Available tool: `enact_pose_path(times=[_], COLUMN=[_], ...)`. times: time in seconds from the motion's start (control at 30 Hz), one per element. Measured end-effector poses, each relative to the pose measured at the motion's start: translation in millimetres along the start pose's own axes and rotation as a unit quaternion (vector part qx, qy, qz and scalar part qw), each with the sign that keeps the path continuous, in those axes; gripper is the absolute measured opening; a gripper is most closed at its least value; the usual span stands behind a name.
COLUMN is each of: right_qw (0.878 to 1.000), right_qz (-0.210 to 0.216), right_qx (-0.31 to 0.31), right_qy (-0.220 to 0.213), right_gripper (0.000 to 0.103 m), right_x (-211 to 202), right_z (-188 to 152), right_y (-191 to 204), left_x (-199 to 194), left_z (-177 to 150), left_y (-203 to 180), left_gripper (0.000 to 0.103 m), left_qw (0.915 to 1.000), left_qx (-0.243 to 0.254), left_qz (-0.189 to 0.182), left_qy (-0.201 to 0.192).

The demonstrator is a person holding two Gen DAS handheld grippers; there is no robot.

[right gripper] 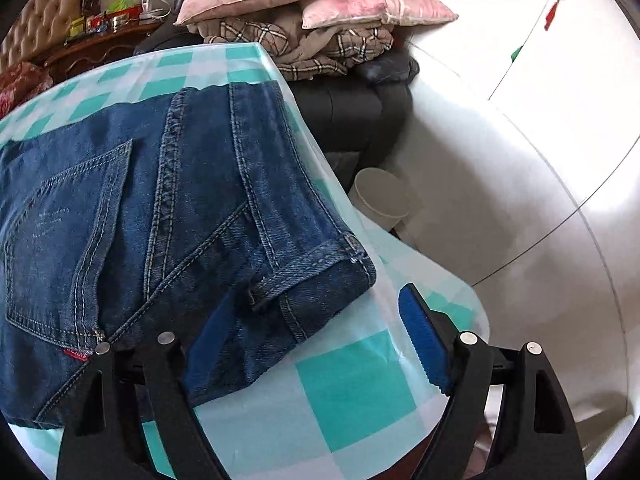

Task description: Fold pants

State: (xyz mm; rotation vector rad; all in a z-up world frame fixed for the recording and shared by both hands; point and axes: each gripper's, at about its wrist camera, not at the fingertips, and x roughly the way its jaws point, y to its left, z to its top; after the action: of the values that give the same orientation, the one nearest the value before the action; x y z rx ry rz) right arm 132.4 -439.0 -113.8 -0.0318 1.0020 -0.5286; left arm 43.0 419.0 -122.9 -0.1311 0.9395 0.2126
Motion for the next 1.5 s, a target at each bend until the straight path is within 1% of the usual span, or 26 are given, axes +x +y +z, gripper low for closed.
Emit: enact_pose_path(times=[0.07, 0.13, 0.2, 0.27, 0.33, 0.43, 0.47, 0.53, 0.6, 0.67, 0.73, 0.8, 0.83, 0.87, 0.9, 0.93, 0.97, 1.0, 1.07, 1.17, 1.23, 1.27, 1.3, 1.4, 1.47, 1.5], right_qw=[1.000, 1.000, 1.000, 1.000, 0.998, 0.993, 0.991, 0.985, 0.972, 0.964, 0.962, 0.958, 0.958, 0.961, 0.962, 0.967, 0.969, 0.970, 0.976, 0.974, 0.977, 0.984, 0.988, 0.980, 0.979, 0.978], right_qz=[-0.001, -0.016, -0.007, 0.013, 0.049, 0.092, 0.087, 0.113, 0.157, 0.186, 0.198, 0.215, 0.213, 0.211, 0.212, 0.194, 0.193, 0.193, 0.176, 0.178, 0.167, 0.132, 0.103, 0.126, 0.127, 0.131], right_qx=[-0.002, -0.011, -0.005, 0.013, 0.035, 0.079, 0.099, 0.132, 0.174, 0.187, 0.177, 0.175, 0.173, 0.162, 0.156, 0.152, 0.145, 0.140, 0.120, 0.128, 0.124, 0.111, 0.103, 0.144, 0.156, 0.161], right_qy=[-0.001, -0.002, 0.003, 0.012, 0.007, 0.000, 0.000, 0.004, 0.027, 0.047, 0.059, 0.074, 0.077, 0.076, 0.073, 0.062, 0.057, 0.054, 0.051, 0.050, 0.048, 0.046, 0.043, 0.058, 0.043, 0.038], right_gripper=[0.079, 0.078, 0.078, 0.077, 0.071, 0.070, 0.070, 0.073, 0.074, 0.074, 0.074, 0.074, 0.072, 0.043, 0.031, 0.023, 0.019, 0.017, 0.016, 0.011, 0.009, 0.000, 0.000, 0.000, 0.000, 0.006], right_x=[0.1, -2.0, -1.6, -1.2, -10.7, -22.6, -24.3, -22.3, -12.1, -0.3, 6.7, 18.2, 19.8, 22.0, 22.2, 19.2, 18.8, 18.8, 23.2, 28.6, 28.8, 28.6, 30.6, 38.4, 29.7, 24.9], right_z=[-0.1, -1.0, -1.1, 2.2, 4.5, 5.9, 6.5, 7.8, 7.2, 8.7, 11.0, 13.3, 11.5, 13.5, 16.2, 22.0, 26.5, 28.5, 30.3, 29.5, 32.4, 34.6, 36.0, 30.5, 28.3, 27.7], right_y=[-0.1, 0.6, -4.8, -13.0, -23.9, -48.2, -60.4, -81.3, -99.0, -102.4, -93.0, -82.0, -77.8, -71.6, -68.5, -67.5, -67.6, -69.0, -64.3, -69.9, -70.1, -67.8, -68.8, -85.7, -94.5, -97.2], left_x=[3.9, 2.9, 0.8, 1.6, 2.7, 3.1, 3.3, 3.7, 4.1, 4.5, 4.6, 4.6, 4.6, 4.3, 3.4, 2.4, 1.2, 1.2, 3.2, 2.7, 3.2, 3.5, 3.7, 3.7, 3.2, 1.7], left_z=[-3.2, -3.3, -2.3, -1.4, -2.5, -2.4, -2.0, -0.9, -0.9, -1.1, -1.6, -1.5, -1.2, -0.7, 0.0, 0.9, 1.5, 1.2, -1.1, -1.3, 0.0, 0.6, 0.9, 0.1, -0.4, -0.7], left_y=[-1.5, 1.3, 0.9, -0.5, 0.4, 1.7, 1.2, 0.2, 0.0, 1.2, 3.5, 4.4, 4.5, 4.4, 5.3, 6.5, 8.4, 9.5, 12.5, 14.3, 14.3, 14.5, 15.5, 19.6, 19.3, 21.7], left_gripper=[0.016, 0.016, 0.016, 0.016, 0.016, 0.016, 0.016, 0.016, 0.016, 0.016, 0.017, 0.017, 0.017, 0.016, 0.016, 0.016, 0.016, 0.016, 0.016, 0.016, 0.016, 0.016, 0.016, 0.016, 0.021, 0.023], left_qw=[1.0000, 0.9998, 0.9997, 0.9997, 0.9996, 0.9995, 0.9995, 0.9995, 0.9995, 0.9993, 0.9989, 0.9987, 0.9987, 0.9986, 0.9983, 0.9979, 0.9974, 0.9974, 0.9969, 0.9963, 0.9965, 0.9965, 0.9965, 0.9958, 0.9958, 0.9948], left_qx=[-0.002, -0.017, -0.020, -0.017, -0.023, -0.029, -0.028, -0.027, -0.029, -0.035, -0.045, -0.050, -0.051, -0.052, -0.058, -0.065, -0.071, -0.071, -0.077, -0.083, -0.081, -0.081, -0.082, -0.090, -0.089, -0.099], left_qz=[0.008, 0.005, 0.007, 0.011, 0.009, 0.006, 0.008, 0.011, 0.012, 0.010, 0.006, 0.004, 0.004, 0.004, 0.003, -0.001, -0.005, -0.008, -0.015, -0.018, -0.017, -0.018, -0.013, -0.011, -0.011, -0.014], left_qy=[-0.002, -0.007, -0.011, -0.011, -0.013, -0.012, -0.011, -0.008, -0.007, -0.008, -0.008, -0.008, -0.007, -0.007, -0.007, -0.007, -0.008, -0.008, -0.009, -0.012, -0.011, -0.011, -0.012, -0.016, -0.018, -0.020])
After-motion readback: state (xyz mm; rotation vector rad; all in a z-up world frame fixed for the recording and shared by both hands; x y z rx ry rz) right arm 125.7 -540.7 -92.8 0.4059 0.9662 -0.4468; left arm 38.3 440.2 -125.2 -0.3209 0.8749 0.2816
